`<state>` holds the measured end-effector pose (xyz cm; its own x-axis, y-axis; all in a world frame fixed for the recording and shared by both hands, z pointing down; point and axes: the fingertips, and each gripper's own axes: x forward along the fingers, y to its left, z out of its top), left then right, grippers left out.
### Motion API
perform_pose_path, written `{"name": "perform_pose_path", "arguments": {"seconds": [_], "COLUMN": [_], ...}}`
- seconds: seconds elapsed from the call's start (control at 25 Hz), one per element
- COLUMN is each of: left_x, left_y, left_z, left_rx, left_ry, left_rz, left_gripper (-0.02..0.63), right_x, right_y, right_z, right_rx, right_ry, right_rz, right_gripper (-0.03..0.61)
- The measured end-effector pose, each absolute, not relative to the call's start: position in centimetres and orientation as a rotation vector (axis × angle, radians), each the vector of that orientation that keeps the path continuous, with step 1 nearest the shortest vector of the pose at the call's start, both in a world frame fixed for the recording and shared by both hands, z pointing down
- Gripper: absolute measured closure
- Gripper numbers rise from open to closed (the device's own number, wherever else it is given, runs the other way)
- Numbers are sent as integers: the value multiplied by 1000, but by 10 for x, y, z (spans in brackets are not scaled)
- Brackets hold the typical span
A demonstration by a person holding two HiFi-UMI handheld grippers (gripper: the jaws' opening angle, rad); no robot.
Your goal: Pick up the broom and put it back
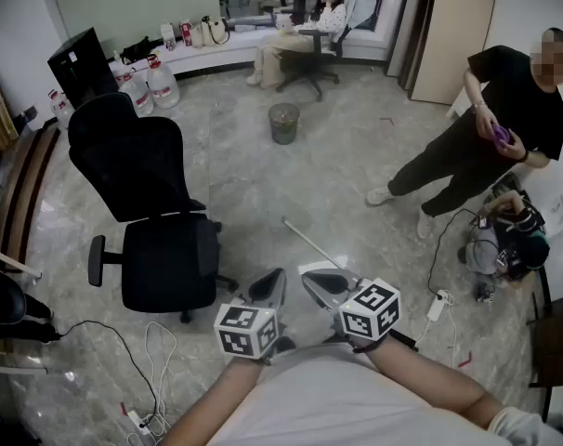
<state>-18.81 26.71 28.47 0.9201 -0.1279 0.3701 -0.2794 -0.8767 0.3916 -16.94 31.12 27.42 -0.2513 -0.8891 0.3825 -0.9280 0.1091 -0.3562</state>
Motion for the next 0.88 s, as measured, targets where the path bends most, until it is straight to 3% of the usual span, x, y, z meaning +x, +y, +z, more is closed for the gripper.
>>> {"name": "perform_pose_path", "arguments": {"seconds": [0.88], "left_x": [-162], "left_y": [233], "left_z": [289], "left_rx": [2615], "left_ry": [-387], "left_rz": [478], "left_gripper": [606], "right_x": [-129], "right_y": [274], "right_z": [276], "right_rx": [1849], "right_ry": [-2373], "right_rz": [859], "right_gripper": [574]}}
